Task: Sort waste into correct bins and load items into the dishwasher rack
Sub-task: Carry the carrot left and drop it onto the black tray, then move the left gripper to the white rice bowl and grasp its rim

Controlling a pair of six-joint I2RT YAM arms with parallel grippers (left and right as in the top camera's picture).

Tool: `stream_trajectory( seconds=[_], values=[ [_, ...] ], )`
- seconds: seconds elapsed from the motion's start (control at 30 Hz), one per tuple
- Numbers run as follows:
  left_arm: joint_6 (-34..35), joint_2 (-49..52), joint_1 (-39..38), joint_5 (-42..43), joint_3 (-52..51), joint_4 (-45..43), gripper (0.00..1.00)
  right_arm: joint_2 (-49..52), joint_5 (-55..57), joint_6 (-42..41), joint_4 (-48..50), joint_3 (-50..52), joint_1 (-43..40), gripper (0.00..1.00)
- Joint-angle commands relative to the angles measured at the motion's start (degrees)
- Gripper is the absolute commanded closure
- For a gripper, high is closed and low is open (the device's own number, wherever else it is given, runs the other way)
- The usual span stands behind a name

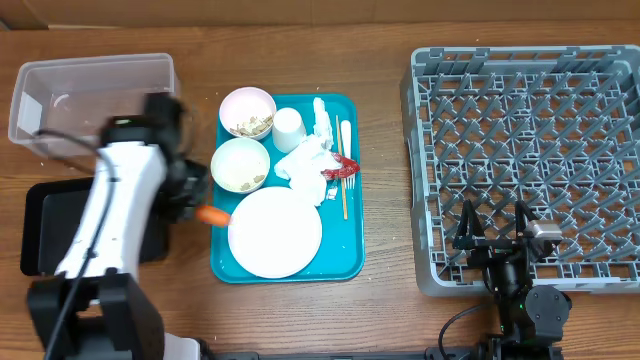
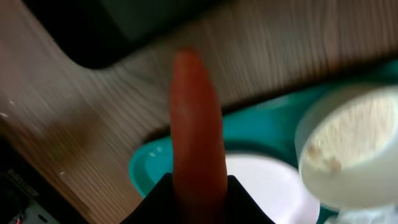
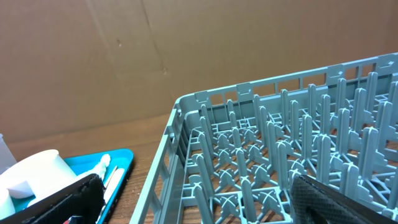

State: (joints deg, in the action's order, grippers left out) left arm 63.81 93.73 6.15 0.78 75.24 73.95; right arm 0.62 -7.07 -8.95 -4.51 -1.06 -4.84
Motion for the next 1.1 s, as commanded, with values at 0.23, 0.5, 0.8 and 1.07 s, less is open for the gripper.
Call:
stream_trajectory(
  seconds=[0.23, 0.5, 0.8, 1.07],
  values=[
    [-6.88, -1.01, 28.63, -1.40, -1.53, -7.96, 0.89, -0.46, 0.20, 0.22, 0.35, 0.59, -0.11, 0.00],
    [-9.20, 3.04, 34.75, -7.02, -2.86, -14.01, 0.83, -0.46, 0.20, 0.22, 0.35, 0.59, -0.11, 0.00],
    [-9.53, 6.38, 34.45, -4.63, -2.86, -14.40, 0.20, -0.46, 0.20, 0.22, 0.35, 0.59, -0.11, 0.00],
    [-18.18, 3.78, 34.21, 3.06, -1.22, -12.98, 0.04, -0.46, 0.20, 0.22, 0.35, 0.59, -0.11, 0.00]
  ],
)
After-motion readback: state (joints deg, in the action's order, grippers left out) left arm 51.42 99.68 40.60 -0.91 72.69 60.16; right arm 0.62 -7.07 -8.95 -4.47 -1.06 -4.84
